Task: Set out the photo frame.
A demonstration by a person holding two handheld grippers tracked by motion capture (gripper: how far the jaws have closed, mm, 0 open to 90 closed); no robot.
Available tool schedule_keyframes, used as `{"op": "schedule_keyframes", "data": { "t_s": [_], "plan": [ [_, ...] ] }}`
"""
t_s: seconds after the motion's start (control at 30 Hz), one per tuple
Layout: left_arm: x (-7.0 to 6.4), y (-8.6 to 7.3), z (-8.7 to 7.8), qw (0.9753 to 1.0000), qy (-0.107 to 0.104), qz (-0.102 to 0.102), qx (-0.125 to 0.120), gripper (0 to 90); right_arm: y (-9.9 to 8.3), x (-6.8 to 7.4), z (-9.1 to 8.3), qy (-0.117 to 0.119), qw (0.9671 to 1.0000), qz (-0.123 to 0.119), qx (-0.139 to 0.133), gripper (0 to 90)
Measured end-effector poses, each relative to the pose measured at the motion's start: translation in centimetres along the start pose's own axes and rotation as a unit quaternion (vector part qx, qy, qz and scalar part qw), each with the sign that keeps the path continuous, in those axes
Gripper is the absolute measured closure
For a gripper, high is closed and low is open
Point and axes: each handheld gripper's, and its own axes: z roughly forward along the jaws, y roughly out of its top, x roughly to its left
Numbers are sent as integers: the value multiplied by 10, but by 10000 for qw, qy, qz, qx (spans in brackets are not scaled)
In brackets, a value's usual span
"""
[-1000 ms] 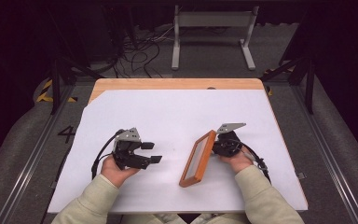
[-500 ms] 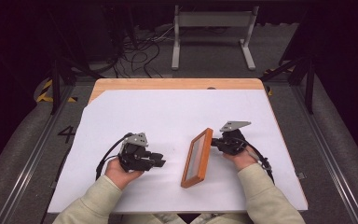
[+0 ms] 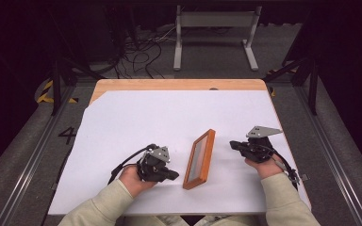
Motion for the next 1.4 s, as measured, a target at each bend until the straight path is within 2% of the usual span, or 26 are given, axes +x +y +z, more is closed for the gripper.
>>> {"op": "schedule_keyframes", "data": {
  "t_s": [0.07,0.2,0.4,0.57,0.67,0.8,0.9,0.97,1.23,1.4],
  "plan": [
    [-1,0,2,10000,15,26,39,897,-1,0,-2,-4,10000,6,-7,900],
    [-3,2,11,9996,80,79,277,897,-7,0,-11,-18,10000,30,-20,899],
    [-6,3,23,9982,6,95,584,897,-13,-4,-14,-34,9999,131,-11,898],
    [-5,6,26,9980,-106,128,610,896,-12,-3,-15,-17,9999,94,-43,890],
    [-5,6,26,9980,-144,70,611,897,-12,-3,-15,-22,9999,101,-46,888],
    [-7,11,32,9975,-320,130,612,896,-11,-2,-17,-22,9999,98,-75,888],
    [-10,18,39,9978,-290,158,577,896,-12,0,-20,-23,9999,72,-93,887],
    [-11,23,43,9977,-360,157,560,896,-14,1,-23,-33,9999,81,-95,886],
    [-14,38,58,9979,-407,110,482,895,-21,2,-37,-85,9998,95,-128,891],
    [-20,51,69,9978,-373,222,498,895,-25,9,-43,-32,10000,-1,-93,893]
  ]
}}
